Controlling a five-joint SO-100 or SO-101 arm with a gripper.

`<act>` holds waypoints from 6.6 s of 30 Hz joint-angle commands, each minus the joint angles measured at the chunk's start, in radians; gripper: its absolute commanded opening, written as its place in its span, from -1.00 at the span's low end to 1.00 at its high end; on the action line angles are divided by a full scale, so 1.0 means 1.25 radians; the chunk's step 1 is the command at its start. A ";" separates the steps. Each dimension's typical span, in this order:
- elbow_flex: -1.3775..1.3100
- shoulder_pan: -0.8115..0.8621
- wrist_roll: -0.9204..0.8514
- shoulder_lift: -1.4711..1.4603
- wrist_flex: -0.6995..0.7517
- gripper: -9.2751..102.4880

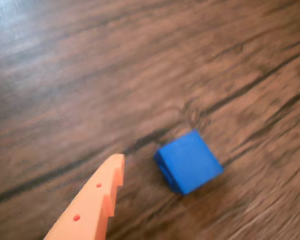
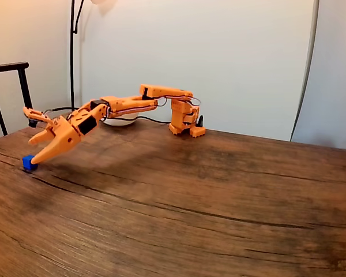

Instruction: Grasp the cube and drop it in the bowl

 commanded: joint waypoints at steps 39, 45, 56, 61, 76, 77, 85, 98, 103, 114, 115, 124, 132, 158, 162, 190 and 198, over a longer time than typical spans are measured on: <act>-0.038 -0.004 0.001 -0.168 -0.302 -0.48; -0.038 -0.005 0.000 -0.168 -0.302 -0.60; -0.037 -0.004 0.000 -0.169 -0.302 -0.70; -0.037 -0.004 0.000 -0.169 -0.302 -0.72; -0.183 -0.001 0.013 -0.156 -0.292 -0.72; -0.194 -0.001 0.018 -0.156 -0.292 -0.72; -0.372 -0.010 0.109 -0.148 -0.048 -0.72; -0.364 -0.001 0.237 0.128 0.334 -0.72; -0.364 0.016 0.253 0.206 0.450 -0.72; -0.364 0.075 0.304 0.373 0.729 -0.72; -0.364 0.082 0.315 0.388 0.750 -0.72; -0.364 0.167 0.377 0.522 0.934 -0.72; -0.364 0.275 0.434 0.644 1.016 -0.72; 0.031 0.499 0.357 0.925 1.020 -0.72; 0.254 0.568 0.363 1.065 1.019 -0.72; 1.562 0.742 0.454 1.543 0.409 -0.57; 1.594 0.751 0.477 1.541 0.363 -0.35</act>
